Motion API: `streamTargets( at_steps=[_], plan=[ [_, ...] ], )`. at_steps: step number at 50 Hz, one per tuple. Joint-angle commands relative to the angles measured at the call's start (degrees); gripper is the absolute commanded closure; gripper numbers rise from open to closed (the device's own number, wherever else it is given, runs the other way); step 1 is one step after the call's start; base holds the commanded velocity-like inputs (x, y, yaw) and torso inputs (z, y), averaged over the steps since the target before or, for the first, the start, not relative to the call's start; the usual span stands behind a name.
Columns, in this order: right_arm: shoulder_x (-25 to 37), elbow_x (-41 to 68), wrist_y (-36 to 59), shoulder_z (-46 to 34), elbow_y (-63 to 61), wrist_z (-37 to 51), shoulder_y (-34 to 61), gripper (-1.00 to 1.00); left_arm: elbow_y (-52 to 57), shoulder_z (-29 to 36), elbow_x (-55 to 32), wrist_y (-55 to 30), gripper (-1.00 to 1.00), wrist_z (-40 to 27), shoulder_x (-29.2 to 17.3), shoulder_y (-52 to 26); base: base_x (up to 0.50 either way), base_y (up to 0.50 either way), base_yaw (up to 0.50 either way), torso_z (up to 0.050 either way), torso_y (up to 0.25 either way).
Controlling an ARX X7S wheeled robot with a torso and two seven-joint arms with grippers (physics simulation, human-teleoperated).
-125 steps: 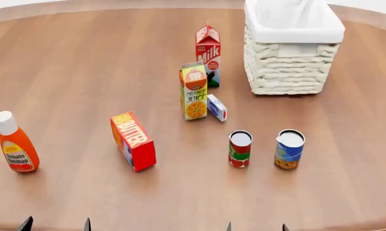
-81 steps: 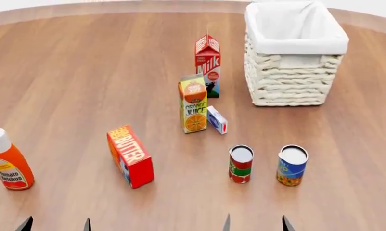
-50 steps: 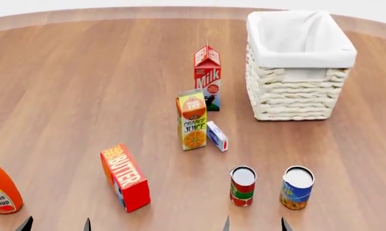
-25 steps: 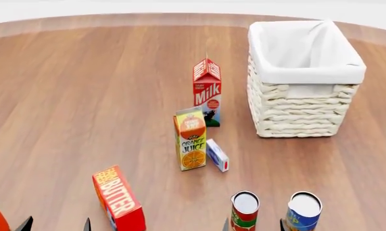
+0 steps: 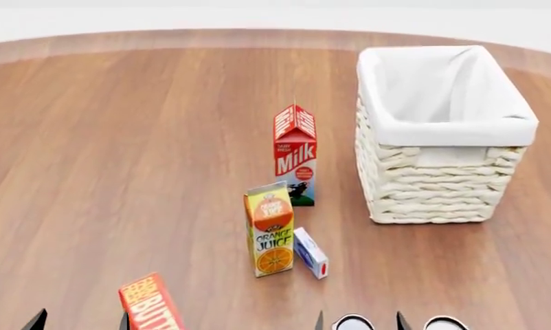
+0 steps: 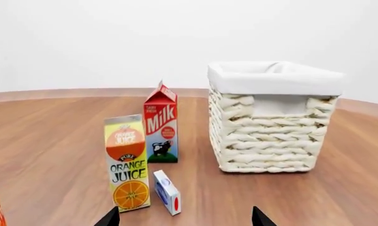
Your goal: Pick up the orange juice, and put it in the basket.
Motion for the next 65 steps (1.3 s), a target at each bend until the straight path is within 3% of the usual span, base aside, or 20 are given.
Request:
streamTargets(
  at_steps=[1,65],
  plan=[
    [0.43,0.48,-0.44,-0.37,0.53,0.19,0.21,-1.0,-0.03,0.47,-0.38,0.1,-1.0,-0.45,-0.38,-0.07,0.21,0.0,0.0,0.0,0.0],
    [2.41,2.2,-0.17,-2.35,-1.23,2.25,0.17,-1.0,-0.19,2.62,-2.11,0.6,-1.0,-2.47,-2.11,-0.43,0.21,0.0,0.0,0.0,0.0]
  ],
)
